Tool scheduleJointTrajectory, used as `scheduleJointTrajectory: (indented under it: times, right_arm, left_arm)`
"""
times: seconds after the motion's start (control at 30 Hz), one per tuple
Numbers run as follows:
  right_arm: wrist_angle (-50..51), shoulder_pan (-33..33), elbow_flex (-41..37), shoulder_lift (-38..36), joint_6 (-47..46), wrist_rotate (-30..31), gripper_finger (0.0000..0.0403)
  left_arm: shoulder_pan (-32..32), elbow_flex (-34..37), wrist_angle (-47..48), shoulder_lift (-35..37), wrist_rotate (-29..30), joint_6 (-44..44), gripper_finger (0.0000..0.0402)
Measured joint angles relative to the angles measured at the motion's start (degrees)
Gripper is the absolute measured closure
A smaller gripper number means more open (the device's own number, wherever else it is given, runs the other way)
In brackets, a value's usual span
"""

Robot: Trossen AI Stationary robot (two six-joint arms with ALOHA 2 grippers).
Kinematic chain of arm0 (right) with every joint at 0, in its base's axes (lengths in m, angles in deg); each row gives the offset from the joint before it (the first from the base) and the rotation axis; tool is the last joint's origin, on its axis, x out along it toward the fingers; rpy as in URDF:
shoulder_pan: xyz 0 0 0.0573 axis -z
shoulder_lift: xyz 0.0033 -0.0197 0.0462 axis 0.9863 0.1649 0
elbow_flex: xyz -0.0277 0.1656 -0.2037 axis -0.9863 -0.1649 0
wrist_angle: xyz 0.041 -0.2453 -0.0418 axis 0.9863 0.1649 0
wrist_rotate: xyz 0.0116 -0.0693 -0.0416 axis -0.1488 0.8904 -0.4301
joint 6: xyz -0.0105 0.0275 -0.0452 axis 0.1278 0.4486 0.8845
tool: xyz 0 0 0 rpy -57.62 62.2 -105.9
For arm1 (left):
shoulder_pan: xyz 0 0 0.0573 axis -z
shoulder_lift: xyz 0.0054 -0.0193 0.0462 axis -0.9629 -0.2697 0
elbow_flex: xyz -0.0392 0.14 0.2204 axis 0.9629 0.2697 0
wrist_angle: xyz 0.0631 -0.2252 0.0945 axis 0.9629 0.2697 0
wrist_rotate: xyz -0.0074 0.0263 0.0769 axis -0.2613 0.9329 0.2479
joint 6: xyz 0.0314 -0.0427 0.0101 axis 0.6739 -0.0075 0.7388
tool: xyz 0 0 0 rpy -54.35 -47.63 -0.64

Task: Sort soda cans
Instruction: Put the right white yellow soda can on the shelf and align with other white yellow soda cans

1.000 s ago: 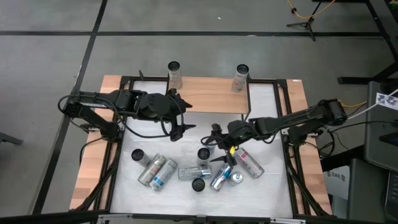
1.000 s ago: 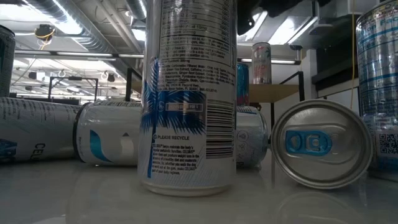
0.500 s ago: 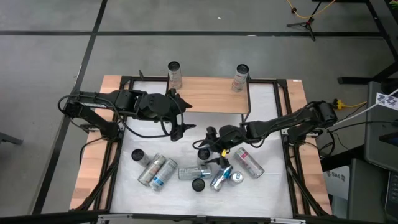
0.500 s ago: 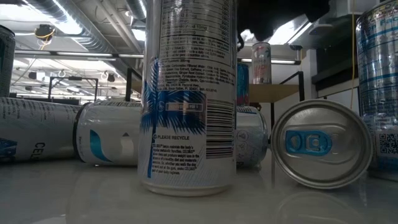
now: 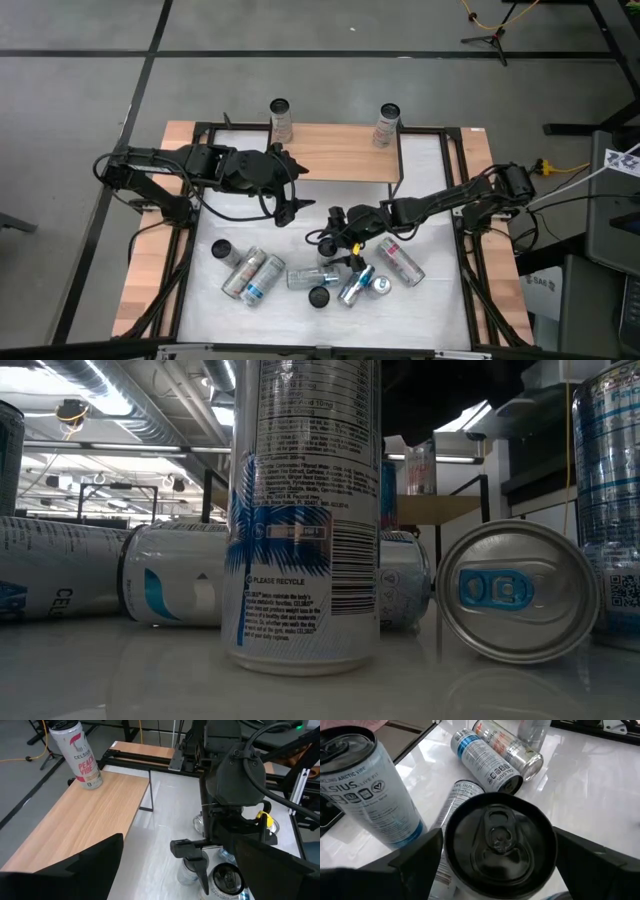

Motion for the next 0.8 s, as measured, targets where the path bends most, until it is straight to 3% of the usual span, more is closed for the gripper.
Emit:
scheduleJointTrajectory:
  times: [0.8]
  right_arm:
    - [-0.27, -0.01, -0.10, 0.07, -0.23, -0.65, 0.0052]
  left_arm:
    - [0.02, 0.00, 0.00, 0.00, -0.02, -1.27, 0.0036]
